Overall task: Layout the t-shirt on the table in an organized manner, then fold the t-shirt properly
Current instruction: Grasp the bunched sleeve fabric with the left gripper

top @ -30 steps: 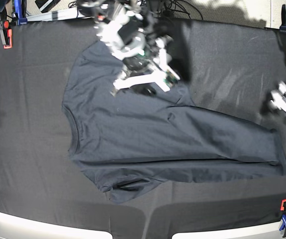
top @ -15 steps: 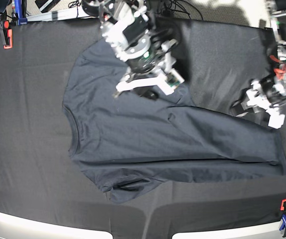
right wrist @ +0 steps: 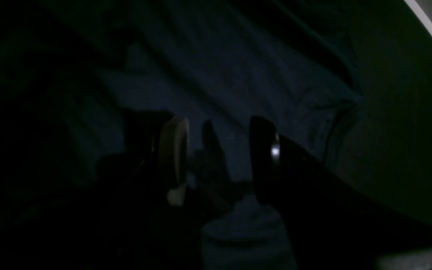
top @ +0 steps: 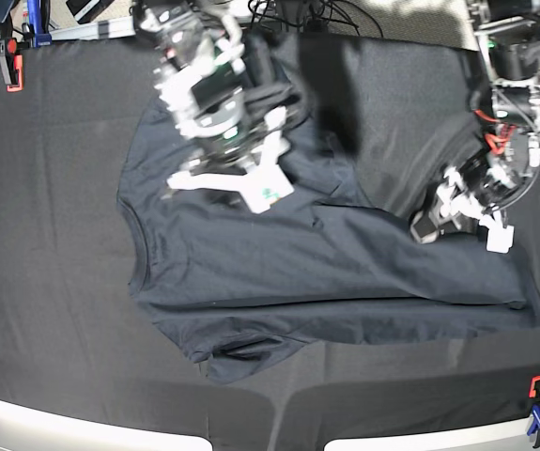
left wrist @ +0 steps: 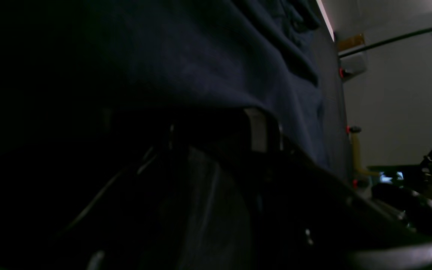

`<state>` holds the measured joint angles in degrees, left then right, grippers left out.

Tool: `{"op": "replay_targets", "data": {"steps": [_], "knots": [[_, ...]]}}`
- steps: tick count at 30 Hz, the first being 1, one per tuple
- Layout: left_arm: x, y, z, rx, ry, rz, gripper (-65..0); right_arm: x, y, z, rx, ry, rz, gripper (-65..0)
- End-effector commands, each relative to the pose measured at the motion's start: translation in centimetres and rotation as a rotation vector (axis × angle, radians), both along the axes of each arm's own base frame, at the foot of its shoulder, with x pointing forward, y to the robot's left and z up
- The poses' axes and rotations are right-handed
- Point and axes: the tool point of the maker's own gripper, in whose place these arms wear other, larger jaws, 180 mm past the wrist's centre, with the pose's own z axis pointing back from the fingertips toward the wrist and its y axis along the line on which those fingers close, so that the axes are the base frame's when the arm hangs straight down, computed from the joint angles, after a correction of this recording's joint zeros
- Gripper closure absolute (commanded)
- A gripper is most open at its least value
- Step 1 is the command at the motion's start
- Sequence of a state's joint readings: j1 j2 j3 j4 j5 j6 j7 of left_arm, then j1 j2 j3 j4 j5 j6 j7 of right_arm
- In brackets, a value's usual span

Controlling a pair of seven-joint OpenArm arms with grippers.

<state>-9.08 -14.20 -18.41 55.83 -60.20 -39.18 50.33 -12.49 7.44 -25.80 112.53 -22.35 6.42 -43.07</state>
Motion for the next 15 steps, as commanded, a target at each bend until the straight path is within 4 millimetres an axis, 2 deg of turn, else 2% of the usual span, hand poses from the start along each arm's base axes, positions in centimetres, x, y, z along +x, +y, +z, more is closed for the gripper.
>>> {"op": "replay_targets", "data": {"steps": [1,5,8,11,15], "knots": [[1.3,-2.4,1.8,-0.057,-0.049,-0.039,-20.0,0.5,-0.1,1.0,0.016,-0.034,-0.001,-26.2],[4.4,-3.9,3.9,0.020,-0.106,-0.095,-20.0,0.2,-1.7,0.2,-0.043,-0.011,-0.003,-26.2],[6.4,-6.6,5.1,0.072,-0.143,-0.136,-20.0,0.0,-2.8,-0.2,-0.084,0.004,-0.007,-26.2],[8.4,-8.9,7.3,0.060,-0.216,-0.118,-20.0,-0.3,-3.7,-0.7,-0.112,0.027,-0.021,-26.2],[10.8,-10.3,9.2,0.136,-0.286,-0.104,-20.0,-0.7,-5.4,-1.3,-0.127,0.055,-0.070,-26.2]]}}
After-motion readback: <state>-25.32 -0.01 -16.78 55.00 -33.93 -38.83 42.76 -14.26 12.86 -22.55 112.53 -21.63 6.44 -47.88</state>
